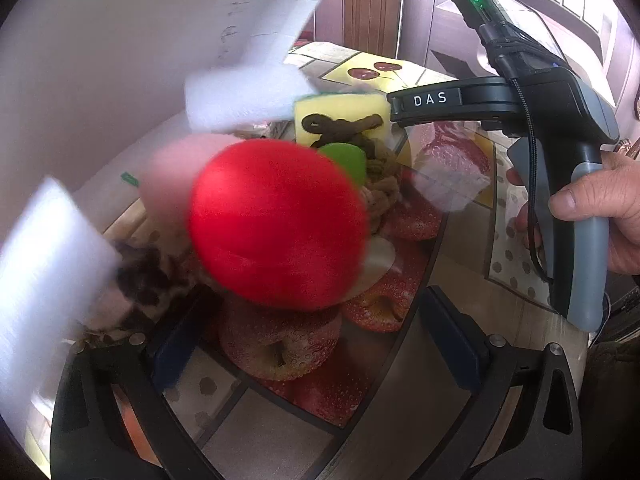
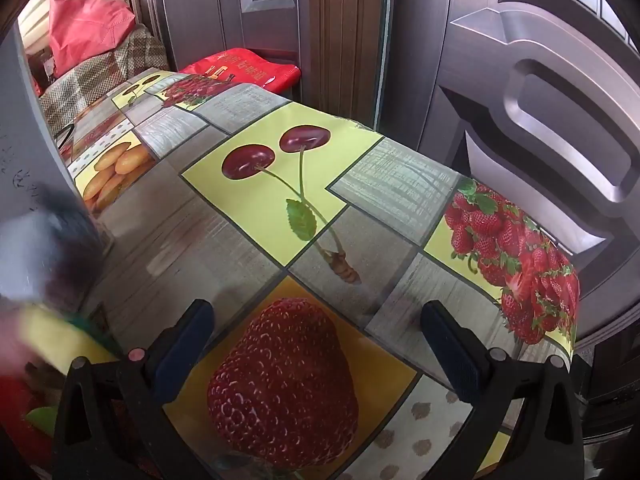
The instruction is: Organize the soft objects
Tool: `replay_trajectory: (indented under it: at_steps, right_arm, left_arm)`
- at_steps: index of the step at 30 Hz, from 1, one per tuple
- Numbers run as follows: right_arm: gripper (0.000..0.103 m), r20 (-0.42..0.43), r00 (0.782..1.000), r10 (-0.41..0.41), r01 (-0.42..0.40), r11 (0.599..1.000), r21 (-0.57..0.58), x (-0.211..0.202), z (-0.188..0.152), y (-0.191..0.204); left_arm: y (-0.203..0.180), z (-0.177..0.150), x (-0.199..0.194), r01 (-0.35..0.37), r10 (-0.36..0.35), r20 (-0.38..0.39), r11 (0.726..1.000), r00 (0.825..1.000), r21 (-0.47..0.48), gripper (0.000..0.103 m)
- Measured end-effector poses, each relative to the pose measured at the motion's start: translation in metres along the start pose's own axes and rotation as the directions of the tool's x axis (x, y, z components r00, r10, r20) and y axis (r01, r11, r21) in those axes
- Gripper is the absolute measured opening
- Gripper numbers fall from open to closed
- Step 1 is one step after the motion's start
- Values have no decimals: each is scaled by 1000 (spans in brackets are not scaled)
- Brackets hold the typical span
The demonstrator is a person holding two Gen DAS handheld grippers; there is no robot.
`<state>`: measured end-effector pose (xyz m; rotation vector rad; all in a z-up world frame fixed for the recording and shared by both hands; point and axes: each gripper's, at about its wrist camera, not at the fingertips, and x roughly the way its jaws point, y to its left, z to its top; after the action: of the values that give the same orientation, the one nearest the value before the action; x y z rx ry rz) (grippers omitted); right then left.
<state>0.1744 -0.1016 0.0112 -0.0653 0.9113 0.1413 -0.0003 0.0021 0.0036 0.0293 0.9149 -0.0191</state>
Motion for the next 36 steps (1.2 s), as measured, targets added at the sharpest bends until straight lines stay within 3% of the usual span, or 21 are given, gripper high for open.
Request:
replay_trajectory:
  at_steps: [36]
  right_arm:
    - [103, 1, 1000, -1, 1, 1000, -1, -3, 0, 0]
  left_arm:
    - [0, 0, 0, 0, 0, 0, 1000, 1000, 0, 102]
